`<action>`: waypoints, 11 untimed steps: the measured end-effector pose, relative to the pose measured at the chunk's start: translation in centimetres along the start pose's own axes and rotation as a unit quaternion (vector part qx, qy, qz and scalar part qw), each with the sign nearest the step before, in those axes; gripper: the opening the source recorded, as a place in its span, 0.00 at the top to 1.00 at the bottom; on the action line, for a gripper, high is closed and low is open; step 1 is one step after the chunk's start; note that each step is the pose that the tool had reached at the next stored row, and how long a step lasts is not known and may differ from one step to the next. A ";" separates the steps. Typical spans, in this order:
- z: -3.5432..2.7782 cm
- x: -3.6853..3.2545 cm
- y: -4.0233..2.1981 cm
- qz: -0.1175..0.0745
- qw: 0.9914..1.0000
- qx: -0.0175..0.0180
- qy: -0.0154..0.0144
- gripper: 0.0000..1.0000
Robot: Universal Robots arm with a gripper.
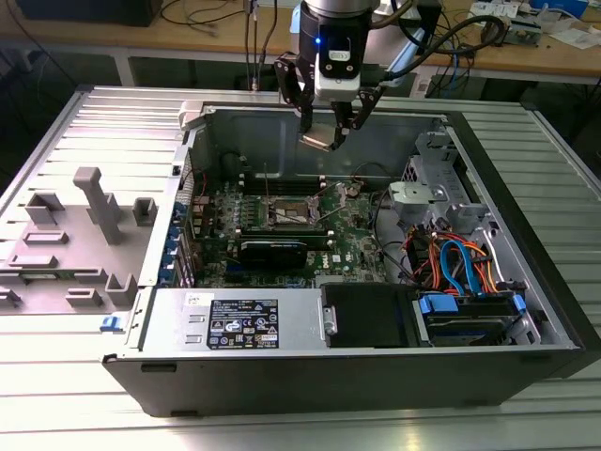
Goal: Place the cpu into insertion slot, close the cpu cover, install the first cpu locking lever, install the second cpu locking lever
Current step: 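Place the cpu into insertion slot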
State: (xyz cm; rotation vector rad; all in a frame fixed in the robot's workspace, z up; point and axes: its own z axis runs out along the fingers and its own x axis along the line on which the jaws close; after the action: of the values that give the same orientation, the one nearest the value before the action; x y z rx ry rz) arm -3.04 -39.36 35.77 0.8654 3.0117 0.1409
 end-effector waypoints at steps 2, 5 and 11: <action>0.01 0.00 0.00 0.005 1.000 0.000 0.000 0.46; 0.05 0.00 0.00 0.023 1.000 0.000 -0.002 0.46; 0.14 0.00 -0.01 0.062 0.998 -0.001 -0.006 0.46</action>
State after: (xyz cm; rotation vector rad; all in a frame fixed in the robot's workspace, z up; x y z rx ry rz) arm -3.04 -39.36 35.63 1.0488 2.9468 0.1391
